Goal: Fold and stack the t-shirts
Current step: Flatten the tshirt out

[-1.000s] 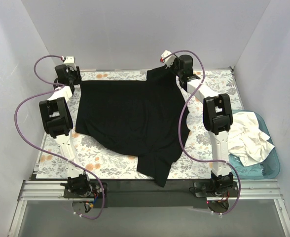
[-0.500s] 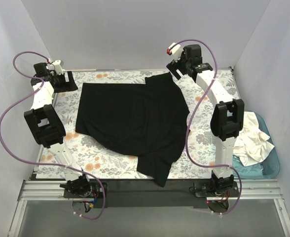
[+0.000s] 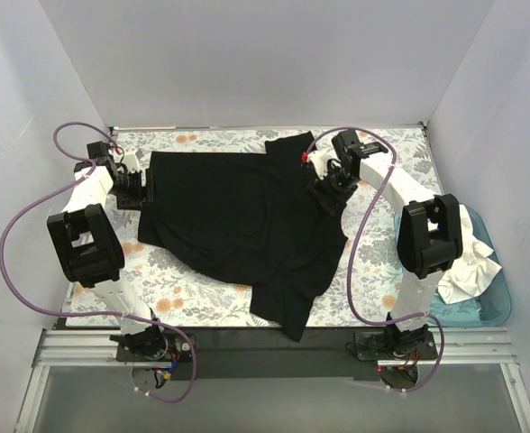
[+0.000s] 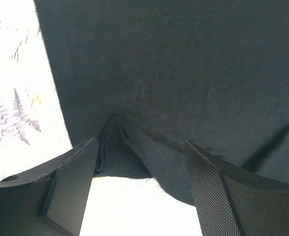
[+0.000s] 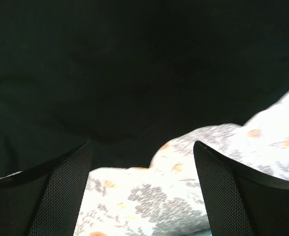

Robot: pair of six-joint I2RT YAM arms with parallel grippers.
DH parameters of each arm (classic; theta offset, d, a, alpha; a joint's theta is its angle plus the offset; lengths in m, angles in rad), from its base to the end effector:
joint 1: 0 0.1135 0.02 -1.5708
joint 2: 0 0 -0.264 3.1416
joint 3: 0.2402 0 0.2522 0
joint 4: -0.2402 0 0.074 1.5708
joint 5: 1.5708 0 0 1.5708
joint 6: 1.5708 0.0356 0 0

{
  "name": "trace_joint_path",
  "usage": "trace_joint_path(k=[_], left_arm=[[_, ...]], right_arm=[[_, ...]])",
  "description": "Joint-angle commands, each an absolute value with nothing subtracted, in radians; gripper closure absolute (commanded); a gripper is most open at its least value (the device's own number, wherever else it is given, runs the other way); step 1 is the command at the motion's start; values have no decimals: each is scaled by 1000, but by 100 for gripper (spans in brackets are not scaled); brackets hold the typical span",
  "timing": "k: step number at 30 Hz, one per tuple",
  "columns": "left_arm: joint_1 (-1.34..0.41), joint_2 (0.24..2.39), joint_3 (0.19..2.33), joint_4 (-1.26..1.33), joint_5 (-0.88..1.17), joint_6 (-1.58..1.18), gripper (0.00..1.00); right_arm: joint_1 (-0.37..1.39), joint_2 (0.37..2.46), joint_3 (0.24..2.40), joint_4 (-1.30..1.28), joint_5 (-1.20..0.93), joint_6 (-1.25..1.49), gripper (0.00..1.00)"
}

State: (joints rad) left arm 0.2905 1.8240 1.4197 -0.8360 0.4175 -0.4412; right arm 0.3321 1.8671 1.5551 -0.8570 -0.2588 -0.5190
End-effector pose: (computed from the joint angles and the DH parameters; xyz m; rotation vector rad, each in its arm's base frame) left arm 0.3582 0.0920 0.2271 -0.9028 2.6311 -0.6221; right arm 0.3667 0.1361 0.2481 -1.1813 2.4328 0.2989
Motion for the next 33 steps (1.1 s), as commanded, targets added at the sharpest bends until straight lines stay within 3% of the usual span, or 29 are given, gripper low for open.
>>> trace_joint_path(k=[1, 11, 15, 16, 19, 29, 33], left_arm=[[288, 1773, 1413, -867, 367, -440, 31], [268, 1812, 1374, -868, 382, -449, 49], [267, 1812, 1393, -905, 362, -454, 73], [267, 1792, 1393, -922, 347, -440, 87], [268, 1702, 1361, -998, 284, -401, 100], [287, 1353, 1058, -1077, 57, -334, 100], [305, 1310, 936, -1039, 14, -316, 100]], right_arm=[[336, 1833, 1523, -910, -293, -503, 12], [348, 1890, 1416, -882, -258, -495, 15], [350, 1907, 1370, -845, -204, -497, 15], [348, 1911, 1365, -839, -192, -497, 15], [350, 1925, 1348, -824, -167, -497, 15], [348, 1913, 1307, -788, -107, -512, 14], [347, 1910, 1316, -787, -97, -523, 14]])
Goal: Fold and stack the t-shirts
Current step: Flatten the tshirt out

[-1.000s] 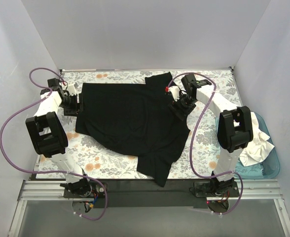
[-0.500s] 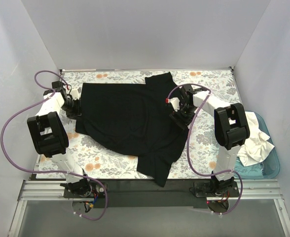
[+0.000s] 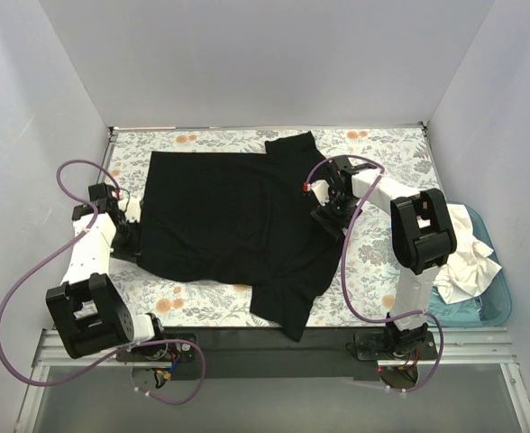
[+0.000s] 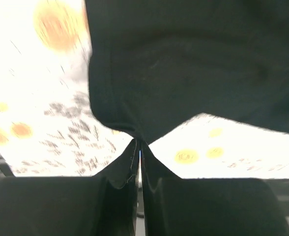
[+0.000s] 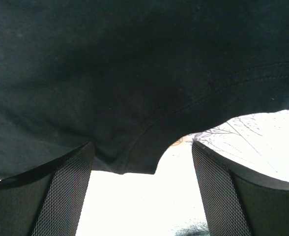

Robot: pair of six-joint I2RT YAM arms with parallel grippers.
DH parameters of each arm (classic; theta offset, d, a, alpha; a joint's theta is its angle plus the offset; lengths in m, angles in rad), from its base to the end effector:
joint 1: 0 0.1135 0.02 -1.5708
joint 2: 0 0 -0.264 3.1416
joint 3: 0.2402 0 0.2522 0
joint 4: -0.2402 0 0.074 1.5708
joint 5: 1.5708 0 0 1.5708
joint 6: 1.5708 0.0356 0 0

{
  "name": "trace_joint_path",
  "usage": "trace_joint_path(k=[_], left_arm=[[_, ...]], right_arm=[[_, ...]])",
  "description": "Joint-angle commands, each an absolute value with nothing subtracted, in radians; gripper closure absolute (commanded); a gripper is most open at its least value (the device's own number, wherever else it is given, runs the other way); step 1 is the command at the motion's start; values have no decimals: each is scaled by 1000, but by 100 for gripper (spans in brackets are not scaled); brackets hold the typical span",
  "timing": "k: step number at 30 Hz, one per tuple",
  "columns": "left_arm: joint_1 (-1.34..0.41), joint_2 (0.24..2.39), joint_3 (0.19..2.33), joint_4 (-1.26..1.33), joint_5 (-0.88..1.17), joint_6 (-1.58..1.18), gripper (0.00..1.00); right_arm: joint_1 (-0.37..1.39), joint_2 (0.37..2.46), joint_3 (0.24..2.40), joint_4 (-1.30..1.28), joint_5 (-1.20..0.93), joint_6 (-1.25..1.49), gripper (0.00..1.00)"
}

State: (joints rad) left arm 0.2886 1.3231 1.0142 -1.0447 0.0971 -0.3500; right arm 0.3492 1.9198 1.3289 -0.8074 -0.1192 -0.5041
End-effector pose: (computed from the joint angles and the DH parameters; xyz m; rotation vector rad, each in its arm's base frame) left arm 0.2219 0.0623 0.2453 -0.9030 2.7808 -0.1518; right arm 0.3424 0.1292 0.1672 -1.2374 2.6852 0.1561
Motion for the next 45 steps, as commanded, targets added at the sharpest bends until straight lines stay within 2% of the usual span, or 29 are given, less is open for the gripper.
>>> trace_joint_path(k=[1, 4, 5, 6, 7, 9, 11, 12, 14, 15, 16, 19, 23, 28, 34, 38, 45], left_arm=[[307, 1310, 919, -1035, 12, -314, 100], [316, 1310, 881, -1063, 14, -310, 100], [319, 1302, 873, -1066, -17, -304, 95], [321, 1296, 864, -1069, -29, -295, 85], [322, 1278, 868, -1075, -28, -287, 65], [321, 1256, 903, -1080, -2, -273, 53], [321, 1259, 994, -1094, 73, -272, 46], [321, 1269, 1023, -1094, 93, -273, 46], [321, 1326, 1117, -1097, 182, -290, 46], [318, 1348, 1141, -1088, 196, -302, 46], [318, 1379, 1163, -1083, 243, -308, 46], [298, 1466, 1215, -1040, 317, -328, 48], [235, 1520, 1184, -911, 328, -354, 49], [209, 1626, 1144, -827, 305, -390, 55], [210, 1611, 960, -749, 175, -354, 56], [213, 1586, 879, -719, 126, -336, 56], [245, 1553, 804, -735, 87, -292, 60]], right_arm=[[348, 1902, 1318, -788, -94, -525, 13], [348, 1872, 1318, -792, -66, -532, 13], [347, 1859, 1318, -798, -58, -541, 13], [348, 1846, 1321, -805, -66, -548, 13], [348, 1804, 1322, -814, -86, -560, 13], [359, 1760, 1325, -850, -149, -578, 13], [397, 1695, 1328, -903, -205, -583, 14], [416, 1675, 1322, -916, -224, -580, 15], [489, 1619, 1275, -931, -253, -572, 24], [521, 1603, 1249, -930, -253, -566, 29], [549, 1586, 1226, -928, -253, -563, 40], [662, 1586, 1137, -920, -239, -551, 54], [705, 1603, 1049, -865, -218, -534, 55], [726, 1658, 985, -831, -144, -543, 56], [742, 1692, 878, -824, -75, -557, 56], [746, 1668, 830, -839, -55, -557, 60], [756, 1588, 808, -922, -127, -603, 60]])
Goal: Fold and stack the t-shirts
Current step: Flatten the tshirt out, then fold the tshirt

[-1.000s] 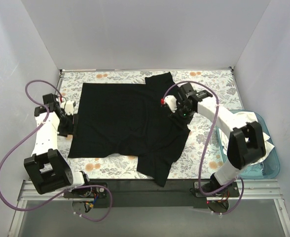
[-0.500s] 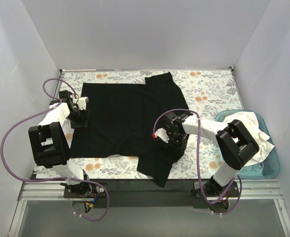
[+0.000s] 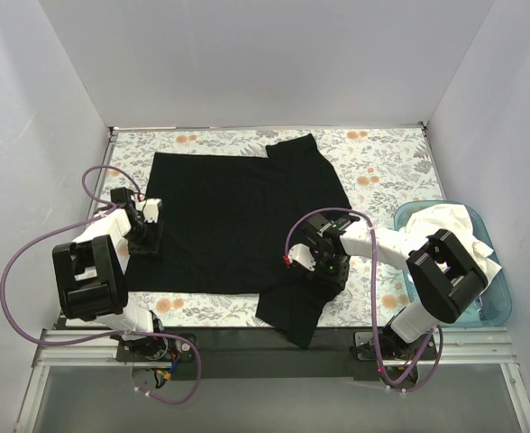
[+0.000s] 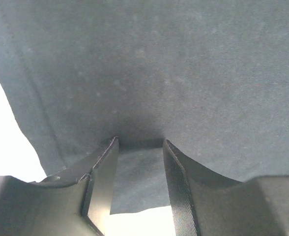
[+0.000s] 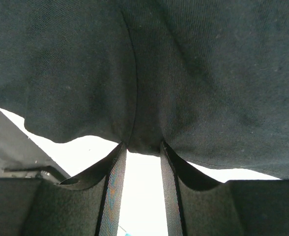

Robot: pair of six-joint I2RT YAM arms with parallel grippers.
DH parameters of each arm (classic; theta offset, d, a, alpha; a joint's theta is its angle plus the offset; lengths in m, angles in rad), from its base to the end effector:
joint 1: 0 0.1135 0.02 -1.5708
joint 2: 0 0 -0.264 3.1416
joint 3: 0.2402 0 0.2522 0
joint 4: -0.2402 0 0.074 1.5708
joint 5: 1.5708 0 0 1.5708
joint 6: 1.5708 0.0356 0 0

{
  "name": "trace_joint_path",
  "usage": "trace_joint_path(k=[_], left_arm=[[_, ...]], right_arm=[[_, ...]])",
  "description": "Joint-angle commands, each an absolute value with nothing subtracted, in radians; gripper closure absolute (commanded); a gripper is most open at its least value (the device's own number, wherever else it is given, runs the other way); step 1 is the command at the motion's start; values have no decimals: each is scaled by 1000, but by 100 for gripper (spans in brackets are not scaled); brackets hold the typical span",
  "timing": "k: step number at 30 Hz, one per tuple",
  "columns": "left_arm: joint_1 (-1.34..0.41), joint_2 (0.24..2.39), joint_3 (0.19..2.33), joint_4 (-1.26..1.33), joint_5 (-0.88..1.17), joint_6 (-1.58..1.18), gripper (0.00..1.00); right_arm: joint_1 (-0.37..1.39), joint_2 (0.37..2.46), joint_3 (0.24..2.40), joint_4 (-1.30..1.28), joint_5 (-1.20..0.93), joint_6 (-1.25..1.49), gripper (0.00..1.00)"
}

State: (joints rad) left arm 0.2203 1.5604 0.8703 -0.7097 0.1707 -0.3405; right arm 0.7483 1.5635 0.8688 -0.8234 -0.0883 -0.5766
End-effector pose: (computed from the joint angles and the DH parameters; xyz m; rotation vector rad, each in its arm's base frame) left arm 0.2579 0.0516 0.1603 -0.8008 2.8596 -0.2689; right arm 0.1814 0.1727 0.1575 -1.9054 2.4369 0.1431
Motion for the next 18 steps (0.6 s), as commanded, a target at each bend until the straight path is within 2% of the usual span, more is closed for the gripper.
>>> trace_joint_path(k=[1, 5, 6, 8, 9, 10, 11, 14, 18], left_arm=[[252, 1536, 801, -747, 84, -281, 60], [252, 1473, 847, -836, 127, -244, 56], [250, 1462, 911, -865, 208, -235, 53], [252, 1457, 1006, -945, 283, -218, 47], [252, 1462, 1123, -968, 369, -215, 45], [252, 1473, 1182, -994, 409, -213, 43], [252, 1508, 1239, -992, 438, -227, 36], [244, 1628, 1467, -962, 532, -267, 26], [241, 1807, 1656, -798, 601, -378, 22]], right_arm=[[761, 1576, 813, -946, -139, -610, 60], [830, 1528, 844, -1040, -256, -659, 57], [828, 1511, 885, -1060, -280, -673, 55], [809, 1450, 954, -1081, -310, -690, 44], [787, 1433, 994, -1083, -324, -698, 38], [720, 1422, 1105, -1085, -336, -699, 30], [671, 1434, 1161, -1085, -381, -704, 30], [464, 1546, 1430, -1081, -484, -726, 26], [309, 1872, 1820, -1080, -497, -643, 28]])
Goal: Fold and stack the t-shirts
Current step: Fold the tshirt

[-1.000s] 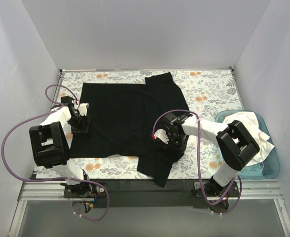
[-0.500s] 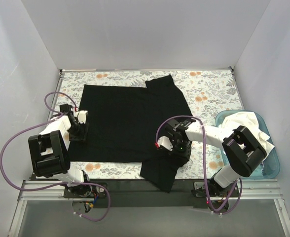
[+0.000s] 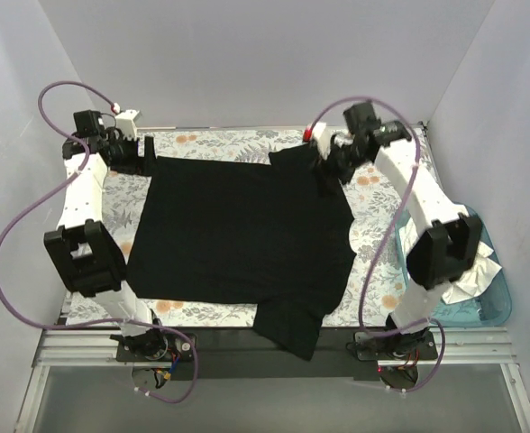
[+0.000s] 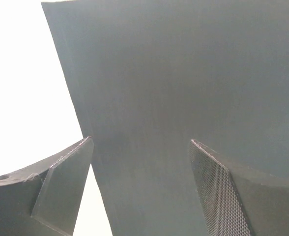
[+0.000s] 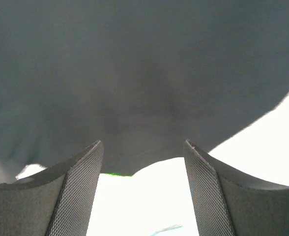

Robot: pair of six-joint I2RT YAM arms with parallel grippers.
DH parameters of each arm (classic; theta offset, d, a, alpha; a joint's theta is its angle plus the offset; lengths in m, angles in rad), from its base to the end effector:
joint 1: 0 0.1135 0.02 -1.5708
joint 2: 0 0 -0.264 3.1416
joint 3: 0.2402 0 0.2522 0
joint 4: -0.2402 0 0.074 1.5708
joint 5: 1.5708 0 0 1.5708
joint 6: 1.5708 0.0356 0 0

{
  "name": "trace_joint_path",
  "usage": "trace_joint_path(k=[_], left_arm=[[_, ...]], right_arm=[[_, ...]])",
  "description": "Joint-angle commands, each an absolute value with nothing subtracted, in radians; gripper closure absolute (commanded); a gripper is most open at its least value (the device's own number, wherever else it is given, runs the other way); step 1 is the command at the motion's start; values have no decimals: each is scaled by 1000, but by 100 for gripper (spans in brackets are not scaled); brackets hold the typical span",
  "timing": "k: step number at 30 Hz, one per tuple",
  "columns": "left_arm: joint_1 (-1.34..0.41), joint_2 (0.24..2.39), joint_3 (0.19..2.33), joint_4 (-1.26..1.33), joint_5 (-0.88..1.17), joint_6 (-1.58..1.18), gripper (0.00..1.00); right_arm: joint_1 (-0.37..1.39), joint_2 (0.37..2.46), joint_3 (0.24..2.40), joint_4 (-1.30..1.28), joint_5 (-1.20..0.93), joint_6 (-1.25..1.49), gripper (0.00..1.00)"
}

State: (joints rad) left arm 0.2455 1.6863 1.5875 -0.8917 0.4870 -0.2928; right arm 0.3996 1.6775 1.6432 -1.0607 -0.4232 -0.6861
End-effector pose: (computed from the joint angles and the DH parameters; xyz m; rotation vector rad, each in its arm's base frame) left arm 0.3512 0.0708 0.3231 -0.4867 2.4626 -0.6394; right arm 0.3110 0.1472 0.3329 -1.4464 2.1376 0.4588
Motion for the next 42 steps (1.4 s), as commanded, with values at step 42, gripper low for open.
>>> trace_joint_path(k=[42], left_arm=[[221, 2589, 2292, -520, 400, -575, 24]], right_arm=[[153, 2572, 2253, -242, -457, -147, 33]])
